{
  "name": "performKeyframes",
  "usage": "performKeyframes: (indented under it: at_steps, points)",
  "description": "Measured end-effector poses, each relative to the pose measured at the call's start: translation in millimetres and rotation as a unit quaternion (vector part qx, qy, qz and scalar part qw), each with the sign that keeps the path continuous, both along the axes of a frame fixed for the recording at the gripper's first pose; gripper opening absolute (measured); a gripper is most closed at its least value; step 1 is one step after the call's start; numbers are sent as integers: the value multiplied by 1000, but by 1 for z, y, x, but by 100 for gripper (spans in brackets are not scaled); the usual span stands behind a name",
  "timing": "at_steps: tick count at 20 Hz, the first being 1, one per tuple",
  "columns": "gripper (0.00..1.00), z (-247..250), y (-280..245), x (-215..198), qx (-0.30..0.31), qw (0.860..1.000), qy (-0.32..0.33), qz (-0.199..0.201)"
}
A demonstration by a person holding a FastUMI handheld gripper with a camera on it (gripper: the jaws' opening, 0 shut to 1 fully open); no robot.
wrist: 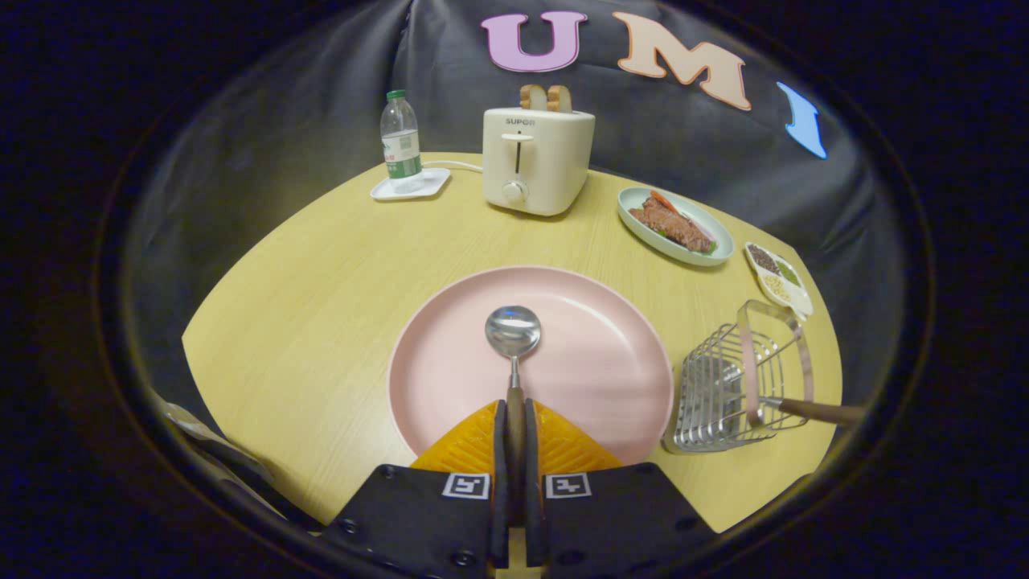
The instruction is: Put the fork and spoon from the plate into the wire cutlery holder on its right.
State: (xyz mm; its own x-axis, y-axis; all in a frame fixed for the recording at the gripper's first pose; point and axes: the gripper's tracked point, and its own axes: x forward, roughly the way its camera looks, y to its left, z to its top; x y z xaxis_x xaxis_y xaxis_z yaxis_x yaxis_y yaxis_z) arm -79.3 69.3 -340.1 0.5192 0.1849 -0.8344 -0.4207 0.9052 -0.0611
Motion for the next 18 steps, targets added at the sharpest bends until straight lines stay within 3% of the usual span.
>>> performKeyframes:
  at_steps: [6,18]
  points:
    - [7,10,-18,1,-14,999,34,20]
    - [7,85,-69,25,2,999,32,10]
